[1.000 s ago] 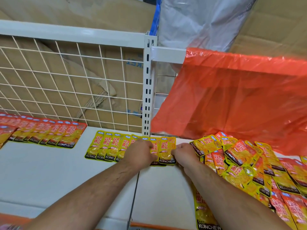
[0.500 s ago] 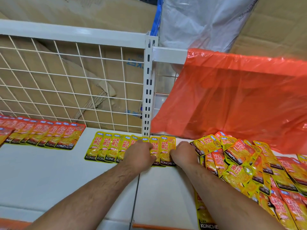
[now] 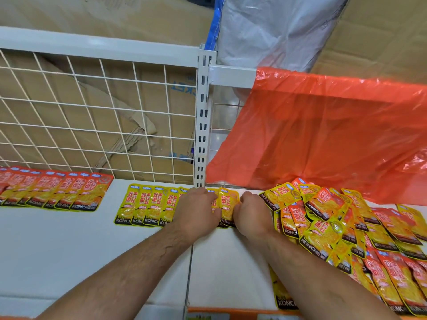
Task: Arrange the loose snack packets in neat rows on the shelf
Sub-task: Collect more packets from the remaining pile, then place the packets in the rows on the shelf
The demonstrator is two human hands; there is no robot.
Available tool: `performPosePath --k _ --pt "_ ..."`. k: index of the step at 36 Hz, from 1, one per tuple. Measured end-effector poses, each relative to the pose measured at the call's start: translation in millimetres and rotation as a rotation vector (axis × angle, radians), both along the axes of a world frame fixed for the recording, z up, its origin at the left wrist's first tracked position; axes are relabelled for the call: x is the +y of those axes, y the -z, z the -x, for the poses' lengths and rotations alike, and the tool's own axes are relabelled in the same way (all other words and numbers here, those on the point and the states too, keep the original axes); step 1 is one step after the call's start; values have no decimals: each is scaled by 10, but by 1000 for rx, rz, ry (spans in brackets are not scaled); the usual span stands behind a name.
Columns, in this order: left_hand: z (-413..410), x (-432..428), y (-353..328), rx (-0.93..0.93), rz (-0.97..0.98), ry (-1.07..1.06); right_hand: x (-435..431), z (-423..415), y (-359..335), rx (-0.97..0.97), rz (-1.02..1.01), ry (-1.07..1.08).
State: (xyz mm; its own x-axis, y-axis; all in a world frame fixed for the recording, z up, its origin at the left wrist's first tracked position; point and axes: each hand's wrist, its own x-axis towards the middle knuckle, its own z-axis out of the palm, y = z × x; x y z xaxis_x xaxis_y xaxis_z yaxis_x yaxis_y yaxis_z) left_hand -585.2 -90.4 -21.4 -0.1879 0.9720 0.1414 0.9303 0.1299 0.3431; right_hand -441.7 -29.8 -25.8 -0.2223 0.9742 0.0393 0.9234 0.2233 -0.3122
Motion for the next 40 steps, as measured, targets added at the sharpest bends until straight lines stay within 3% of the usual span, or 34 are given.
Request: performPosePath --k 10,22,31,40 --pt "-480 180 60 -63 -83 204 -399 -537 -188 15 -174 -40" --pt "-1272 378 -70 -45 -122 315 -418 -1515 -292 19 -232 104" --pt "-1973 653 -85 -86 -140 230 2 -2353 -231 91 -185 181" --pt "-2597 982 -280 -11 -55 0 535 -2979 -191 175 -122 49"
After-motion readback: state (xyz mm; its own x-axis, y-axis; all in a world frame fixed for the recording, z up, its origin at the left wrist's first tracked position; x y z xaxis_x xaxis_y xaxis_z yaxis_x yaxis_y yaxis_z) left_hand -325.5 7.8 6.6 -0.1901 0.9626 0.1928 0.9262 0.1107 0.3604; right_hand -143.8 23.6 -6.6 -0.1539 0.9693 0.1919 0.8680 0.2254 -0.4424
